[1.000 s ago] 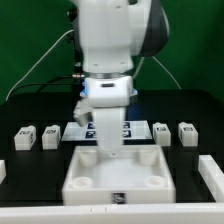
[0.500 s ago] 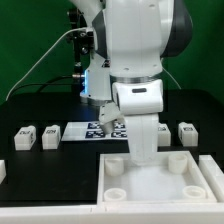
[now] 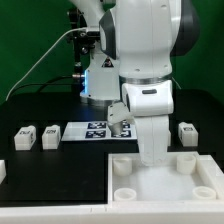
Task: Assemble one leg
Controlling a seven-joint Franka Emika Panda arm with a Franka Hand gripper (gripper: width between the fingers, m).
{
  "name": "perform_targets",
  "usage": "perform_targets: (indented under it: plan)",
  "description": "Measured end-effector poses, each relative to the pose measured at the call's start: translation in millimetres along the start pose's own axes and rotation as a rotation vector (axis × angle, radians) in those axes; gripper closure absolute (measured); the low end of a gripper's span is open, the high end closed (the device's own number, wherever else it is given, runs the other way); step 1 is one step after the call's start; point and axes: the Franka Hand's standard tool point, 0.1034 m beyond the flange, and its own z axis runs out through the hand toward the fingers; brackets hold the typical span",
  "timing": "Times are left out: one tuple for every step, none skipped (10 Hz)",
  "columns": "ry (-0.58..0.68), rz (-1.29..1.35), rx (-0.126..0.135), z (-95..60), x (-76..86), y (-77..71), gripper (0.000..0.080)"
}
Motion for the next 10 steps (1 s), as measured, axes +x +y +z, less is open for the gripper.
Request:
perform_targets:
  plan:
    - [0.000, 0.001, 0.001, 0.2, -0.5, -0.4, 0.0659]
    - [0.000, 0.002, 0.001, 0.3, -0.9, -0.5, 0.0659]
    - [0.000, 0.002, 0.001, 0.3, -1.2, -0.5, 0.0525]
    - [0.000, 0.003, 0.001, 0.4, -1.3, -0.5, 0.0351]
    - [0.000, 0.003, 0.001, 0.4, -1.5, -0.4, 0.0351]
    - [0.000, 0.003, 0.001, 0.3, -1.7, -0.4, 0.0205]
    - [0.000, 0.004, 0.001, 0.3, -1.9, -0.4, 0.0160]
    - [0.000, 0.004, 0.001, 0.3, -2.2, -0.4, 0.0160]
    - [0.000, 0.005, 0.001, 0.3, -2.4, -0.3, 0.0152]
    - [0.000, 0.005, 0.001, 0.3, -2.6, -0.3, 0.0152]
